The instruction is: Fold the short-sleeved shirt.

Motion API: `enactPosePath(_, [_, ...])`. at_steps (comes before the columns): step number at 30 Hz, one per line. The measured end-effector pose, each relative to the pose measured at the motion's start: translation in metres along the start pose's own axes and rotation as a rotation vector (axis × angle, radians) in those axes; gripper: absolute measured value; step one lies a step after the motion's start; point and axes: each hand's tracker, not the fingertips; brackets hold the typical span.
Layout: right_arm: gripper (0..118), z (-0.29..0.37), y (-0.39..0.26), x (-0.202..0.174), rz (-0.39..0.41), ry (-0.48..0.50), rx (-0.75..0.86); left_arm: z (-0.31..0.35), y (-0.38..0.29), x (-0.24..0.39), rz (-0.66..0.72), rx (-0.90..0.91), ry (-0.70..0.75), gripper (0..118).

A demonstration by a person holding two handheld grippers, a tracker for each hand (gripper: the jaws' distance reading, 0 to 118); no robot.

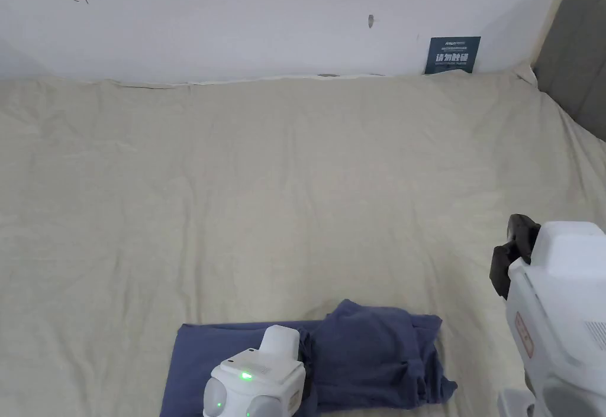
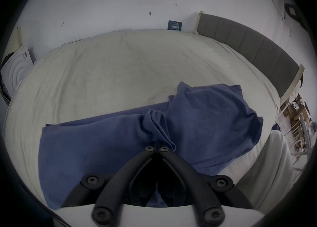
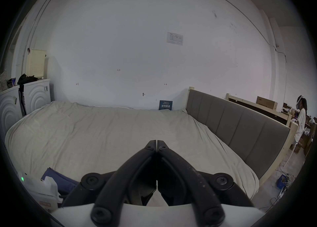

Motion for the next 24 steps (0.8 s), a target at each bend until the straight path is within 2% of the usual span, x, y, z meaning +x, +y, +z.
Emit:
enactPosePath(4, [2, 0.002, -0.002, 0.003, 0.001, -0.006, -0.008, 0.001, -0.002, 0.003, -0.001, -0.002, 0.006, 0])
enactPosePath(8, [2, 0.003, 0.001, 0.003, 0.011, -0.003, -0.002, 0.032, 0.017, -0.022, 0.125, 0.043, -0.067, 0])
enactPosePath(16, [2, 0.003, 0.012, -0.005, 0.015, 0.02, 0.028, 0.084, 0.037, -0.131, 0.365, 0.095, -0.243, 3])
enactPosePath(18, [2, 0.002, 0.013, -0.009, 0.015, 0.027, 0.029, 0.088, 0.035, -0.157, 0.408, 0.081, -0.253, 18])
enactPosePath(19, [2, 0.001, 0.013, -0.011, 0.014, 0.03, 0.029, 0.084, 0.031, -0.17, 0.418, 0.067, -0.252, 33])
enactPosePath(20, [2, 0.001, 0.013, -0.013, 0.014, 0.032, 0.029, 0.082, 0.028, -0.18, 0.434, 0.042, -0.242, 59])
enactPosePath(22, [2, 0.0, 0.013, -0.017, 0.015, 0.039, 0.026, 0.077, 0.02, -0.2, 0.479, 0.019, -0.212, 101])
enactPosePath(23, [2, -0.001, 0.014, -0.019, 0.016, 0.041, 0.025, 0.072, 0.016, -0.208, 0.519, -0.013, -0.236, 116])
enactPosePath(24, [2, -0.001, 0.013, -0.021, 0.017, 0.042, 0.022, 0.066, 0.013, -0.217, 0.55, -0.038, -0.252, 117])
